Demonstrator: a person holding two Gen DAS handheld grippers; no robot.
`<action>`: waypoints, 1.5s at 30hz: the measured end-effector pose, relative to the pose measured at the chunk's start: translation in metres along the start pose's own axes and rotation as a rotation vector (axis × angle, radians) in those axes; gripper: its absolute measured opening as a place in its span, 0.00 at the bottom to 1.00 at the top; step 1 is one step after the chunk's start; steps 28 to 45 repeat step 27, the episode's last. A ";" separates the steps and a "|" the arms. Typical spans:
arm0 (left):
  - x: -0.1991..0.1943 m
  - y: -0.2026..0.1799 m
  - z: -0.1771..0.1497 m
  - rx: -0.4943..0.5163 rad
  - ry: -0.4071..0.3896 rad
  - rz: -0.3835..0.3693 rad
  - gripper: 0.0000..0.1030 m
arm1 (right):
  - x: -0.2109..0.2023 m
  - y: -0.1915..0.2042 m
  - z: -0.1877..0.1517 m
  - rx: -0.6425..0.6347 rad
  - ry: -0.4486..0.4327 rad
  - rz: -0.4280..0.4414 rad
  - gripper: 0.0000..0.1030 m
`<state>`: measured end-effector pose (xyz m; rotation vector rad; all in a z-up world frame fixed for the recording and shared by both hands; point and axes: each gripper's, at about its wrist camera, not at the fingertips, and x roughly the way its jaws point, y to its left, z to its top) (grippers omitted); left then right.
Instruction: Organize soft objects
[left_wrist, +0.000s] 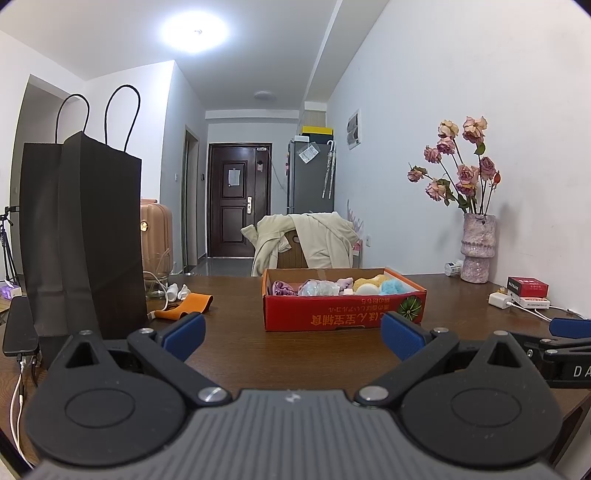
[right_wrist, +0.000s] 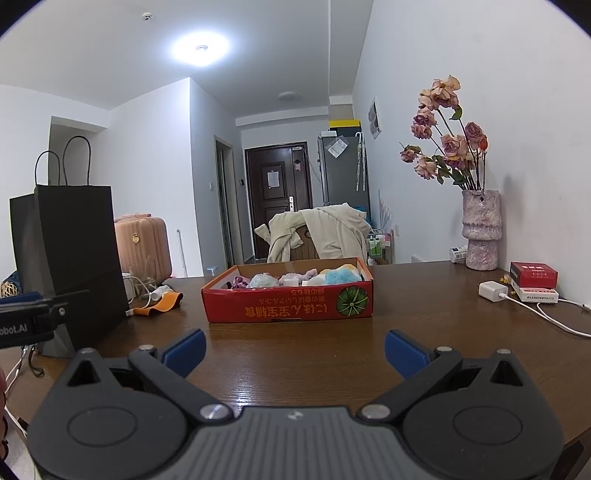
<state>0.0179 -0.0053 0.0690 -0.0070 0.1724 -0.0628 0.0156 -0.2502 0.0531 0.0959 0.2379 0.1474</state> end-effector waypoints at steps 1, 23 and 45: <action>0.000 0.000 0.000 0.000 0.000 0.000 1.00 | 0.000 0.000 0.000 0.001 0.000 0.000 1.00; -0.001 0.001 0.000 0.004 -0.010 -0.010 1.00 | -0.001 0.000 0.001 0.000 -0.003 -0.003 1.00; -0.005 -0.001 0.000 0.010 -0.027 -0.016 1.00 | -0.001 0.000 0.001 0.002 -0.002 -0.006 1.00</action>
